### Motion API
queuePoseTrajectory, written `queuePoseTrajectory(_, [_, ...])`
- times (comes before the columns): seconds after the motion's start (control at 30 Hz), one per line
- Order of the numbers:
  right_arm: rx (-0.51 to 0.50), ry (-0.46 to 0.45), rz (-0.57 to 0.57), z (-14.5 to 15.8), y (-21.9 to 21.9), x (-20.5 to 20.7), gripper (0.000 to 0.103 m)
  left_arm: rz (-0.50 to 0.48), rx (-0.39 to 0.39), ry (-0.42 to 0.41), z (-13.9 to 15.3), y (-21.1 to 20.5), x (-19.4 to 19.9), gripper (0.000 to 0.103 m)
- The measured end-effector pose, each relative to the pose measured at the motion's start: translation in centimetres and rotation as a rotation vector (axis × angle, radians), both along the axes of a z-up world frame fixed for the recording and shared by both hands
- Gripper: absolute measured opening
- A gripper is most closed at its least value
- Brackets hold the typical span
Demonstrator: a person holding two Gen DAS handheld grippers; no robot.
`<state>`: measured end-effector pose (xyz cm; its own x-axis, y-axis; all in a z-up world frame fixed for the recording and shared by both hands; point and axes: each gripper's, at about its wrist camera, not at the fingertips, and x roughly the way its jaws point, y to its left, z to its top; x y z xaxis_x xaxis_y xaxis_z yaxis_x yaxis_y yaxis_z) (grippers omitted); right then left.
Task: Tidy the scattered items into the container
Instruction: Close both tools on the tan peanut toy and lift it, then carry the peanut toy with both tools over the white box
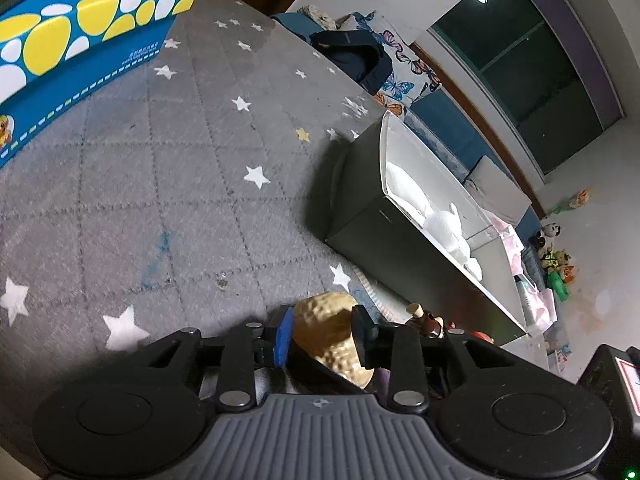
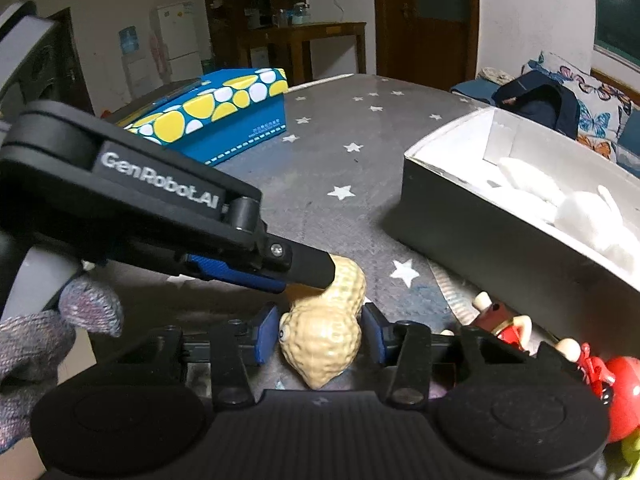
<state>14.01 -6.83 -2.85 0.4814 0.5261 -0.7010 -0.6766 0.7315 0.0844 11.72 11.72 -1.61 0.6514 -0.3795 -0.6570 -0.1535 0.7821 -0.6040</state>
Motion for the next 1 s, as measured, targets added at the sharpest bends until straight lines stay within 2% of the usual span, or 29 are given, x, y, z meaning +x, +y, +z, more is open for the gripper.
queuePoseTrajectory(0.27, [0.014,0.003,-0.016,0.1,-0.3,-0.2,0.042,0.006,-0.030,0.012,0.2,-0.1,-0.3,0.035])
queuePoseTrajectory(0.4, [0.044,-0.017,-0.037,1.2,-1.4,-0.9,0.042,-0.012,-0.027,-0.027,1.6,-0.9,-0.9,0.035])
queuePoseTrajectory(0.57, [0.091,-0.092,-0.096,3.9,-4.1,-1.6,0.042,-0.070,-0.033,-0.113,4.4,-3.2,-0.5,0.035])
queuePoseTrajectory(0.83, [0.143,-0.194,-0.291,7.4,-10.0,0.8,0.042,-0.222,-0.016,-0.223,8.1,-9.9,4.8,0.036])
queuePoseTrajectory(1.0, [0.123,-0.218,-0.430,7.3,-13.0,4.2,0.042,-0.293,-0.032,-0.213,7.9,-13.9,9.9,0.035])
